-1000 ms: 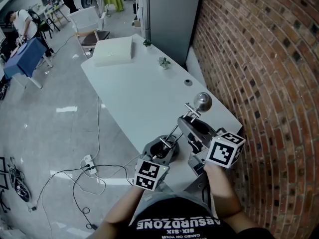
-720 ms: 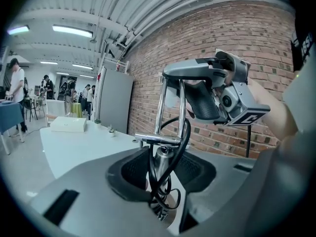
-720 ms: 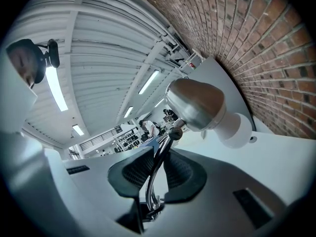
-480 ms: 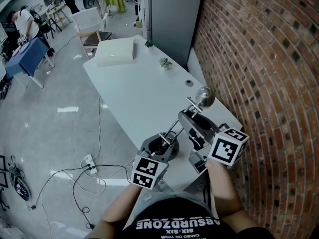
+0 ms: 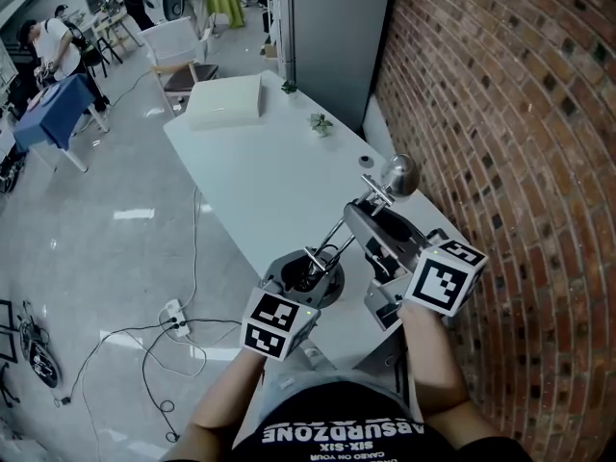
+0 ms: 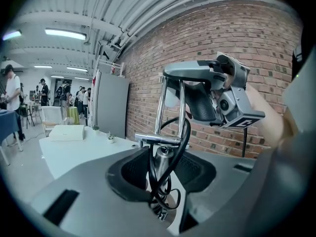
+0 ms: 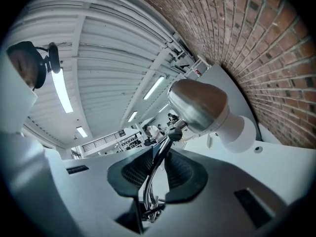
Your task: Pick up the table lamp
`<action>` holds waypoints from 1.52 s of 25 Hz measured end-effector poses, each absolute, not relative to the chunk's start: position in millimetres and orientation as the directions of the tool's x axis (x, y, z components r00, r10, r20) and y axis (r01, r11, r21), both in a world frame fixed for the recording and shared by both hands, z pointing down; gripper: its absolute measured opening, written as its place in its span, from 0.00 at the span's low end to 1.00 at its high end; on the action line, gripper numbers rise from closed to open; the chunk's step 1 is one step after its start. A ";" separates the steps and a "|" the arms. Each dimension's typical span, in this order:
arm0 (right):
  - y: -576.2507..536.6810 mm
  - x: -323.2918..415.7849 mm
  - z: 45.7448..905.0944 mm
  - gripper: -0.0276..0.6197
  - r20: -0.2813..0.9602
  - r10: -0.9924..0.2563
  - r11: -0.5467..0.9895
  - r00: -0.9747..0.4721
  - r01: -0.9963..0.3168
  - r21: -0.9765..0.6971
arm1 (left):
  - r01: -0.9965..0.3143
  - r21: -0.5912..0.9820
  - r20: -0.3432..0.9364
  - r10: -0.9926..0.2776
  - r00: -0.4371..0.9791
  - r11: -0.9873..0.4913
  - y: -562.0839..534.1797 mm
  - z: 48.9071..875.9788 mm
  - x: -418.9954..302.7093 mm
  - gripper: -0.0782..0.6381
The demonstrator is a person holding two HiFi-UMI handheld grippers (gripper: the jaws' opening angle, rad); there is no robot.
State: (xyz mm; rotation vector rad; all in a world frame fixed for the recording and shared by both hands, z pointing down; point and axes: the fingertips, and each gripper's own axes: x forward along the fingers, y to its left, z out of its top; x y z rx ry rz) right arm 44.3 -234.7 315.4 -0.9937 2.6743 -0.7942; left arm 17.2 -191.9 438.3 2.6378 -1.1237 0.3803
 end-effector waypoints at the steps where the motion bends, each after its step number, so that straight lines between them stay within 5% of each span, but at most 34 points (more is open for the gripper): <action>1: -235.0 44.7 311.9 0.15 0.013 -0.649 0.636 -0.761 -0.552 -0.539 | -0.728 0.125 0.332 -0.663 0.671 -0.674 -192.2 435.0 17.7 0.30; 38: -228.6 40.5 243.5 0.18 -0.066 -0.681 0.668 -0.730 -0.581 -0.465 | -0.677 0.073 0.349 -0.617 0.706 -0.733 -193.9 372.2 11.7 0.30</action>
